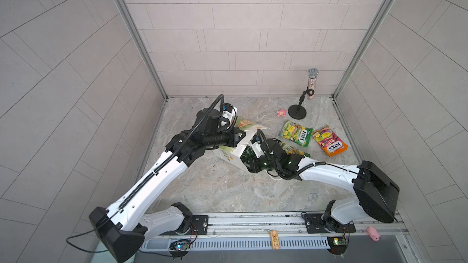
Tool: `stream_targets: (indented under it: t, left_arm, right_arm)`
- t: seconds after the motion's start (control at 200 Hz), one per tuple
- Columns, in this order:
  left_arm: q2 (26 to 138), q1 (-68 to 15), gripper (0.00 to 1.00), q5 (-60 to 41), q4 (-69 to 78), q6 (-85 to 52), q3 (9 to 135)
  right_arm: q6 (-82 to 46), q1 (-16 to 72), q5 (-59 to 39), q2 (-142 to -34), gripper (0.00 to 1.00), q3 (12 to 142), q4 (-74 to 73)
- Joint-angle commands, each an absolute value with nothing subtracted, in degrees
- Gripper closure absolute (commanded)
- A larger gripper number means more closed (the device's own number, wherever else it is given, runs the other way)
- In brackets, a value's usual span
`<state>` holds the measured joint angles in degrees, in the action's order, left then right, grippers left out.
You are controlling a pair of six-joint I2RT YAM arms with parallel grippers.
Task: Take the snacks out of the paper bag
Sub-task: 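Move the open right gripper back over the bag opening, then lower the right gripper into the bag toward the green Spring Tea packet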
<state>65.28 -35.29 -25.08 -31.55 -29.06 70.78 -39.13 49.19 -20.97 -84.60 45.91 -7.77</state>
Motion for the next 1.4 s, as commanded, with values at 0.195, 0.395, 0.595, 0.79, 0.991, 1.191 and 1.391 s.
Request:
stream_targets:
  t: [0.195,0.395,0.595,0.79,0.991,1.191,1.391]
  left_arm:
    - [62.80,-35.42,1.00,-25.75,-32.25,-29.09,69.71]
    - [62.73,-35.46,1.00,-26.22,-32.39,-29.09,69.22]
    - [62.93,-35.42,1.00,-26.59,-32.50,-29.09,69.17]
    - [62.73,-35.42,1.00,-26.42,-32.61,-28.92,69.16]
    - [62.89,-35.42,1.00,-26.46,-32.52,-28.96,69.16]
    - [62.78,-35.41,1.00,-26.53,-32.52,-28.75,69.01]
    - [62.93,-35.42,1.00,-26.46,-32.52,-28.65,69.12]
  right_arm:
    - [-40.83,51.51,-17.97,-87.99,0.50,45.73,-9.60]
    - [-45.55,51.50,-11.15,-86.07,0.52,44.68,-11.39]
    - [-53.45,51.53,-1.53,-84.70,0.56,44.46,-10.84]
    - [-56.52,51.51,5.83,-83.21,0.58,46.13,-3.19]
    - [-56.95,51.44,8.83,-83.89,0.57,47.79,0.46]
    - [-58.12,51.16,8.34,-86.38,0.58,49.95,0.35]
    - [-56.76,51.06,3.33,-88.36,0.66,51.09,-5.39]
